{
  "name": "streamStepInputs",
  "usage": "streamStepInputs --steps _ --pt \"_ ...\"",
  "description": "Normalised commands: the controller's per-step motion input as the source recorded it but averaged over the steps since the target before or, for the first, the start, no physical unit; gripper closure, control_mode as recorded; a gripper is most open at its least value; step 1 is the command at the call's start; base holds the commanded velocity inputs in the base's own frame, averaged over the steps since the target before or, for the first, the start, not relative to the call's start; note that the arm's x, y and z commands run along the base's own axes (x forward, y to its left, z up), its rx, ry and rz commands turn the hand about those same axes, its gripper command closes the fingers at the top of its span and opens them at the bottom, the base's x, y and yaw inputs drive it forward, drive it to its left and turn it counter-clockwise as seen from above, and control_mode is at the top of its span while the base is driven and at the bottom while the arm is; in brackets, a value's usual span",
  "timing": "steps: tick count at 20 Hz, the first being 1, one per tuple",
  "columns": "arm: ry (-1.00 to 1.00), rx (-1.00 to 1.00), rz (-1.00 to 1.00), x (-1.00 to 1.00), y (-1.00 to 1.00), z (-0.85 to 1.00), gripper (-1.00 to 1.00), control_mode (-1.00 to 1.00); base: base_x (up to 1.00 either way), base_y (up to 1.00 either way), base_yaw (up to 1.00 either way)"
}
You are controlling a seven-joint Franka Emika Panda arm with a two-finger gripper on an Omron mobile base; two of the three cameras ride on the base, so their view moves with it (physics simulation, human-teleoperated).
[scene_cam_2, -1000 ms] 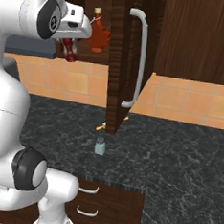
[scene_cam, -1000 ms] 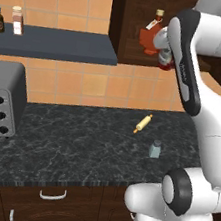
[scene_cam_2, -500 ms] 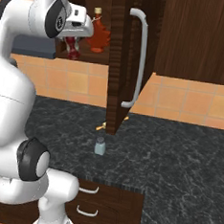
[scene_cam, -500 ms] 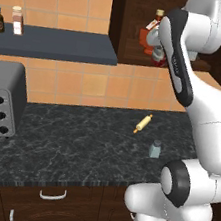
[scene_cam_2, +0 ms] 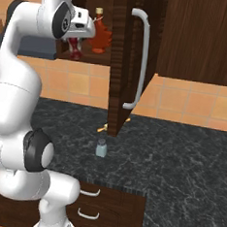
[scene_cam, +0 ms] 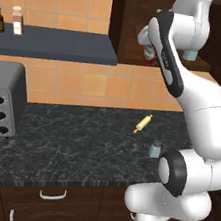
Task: Put the shaker and condiment bottle from the counter next to their counterparts in the cabinet.
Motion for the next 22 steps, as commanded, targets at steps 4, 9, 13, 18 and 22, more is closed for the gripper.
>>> streamStepInputs --steps 4,9,13,18,22 --pt "0.0 0.0 0.04 0.36 0.04 -0.16 1.0 -1.0 0.0 0.0 0.0" --pt "-0.02 0.0 0.04 0.41 0.05 -0.22 1.0 -1.0 0.0 0.0 0.0" --pt "-0.06 -0.01 0.01 0.4 0.04 -0.21 1.0 -1.0 0.0 0.0 0.0" --pt "-0.05 -0.02 0.0 0.38 0.08 -0.2 1.0 -1.0 0.0 0.0 0.0" --pt "-0.02 -0.03 0.0 0.31 0.1 -0.19 1.0 -1.0 0.0 0.0 0.0"
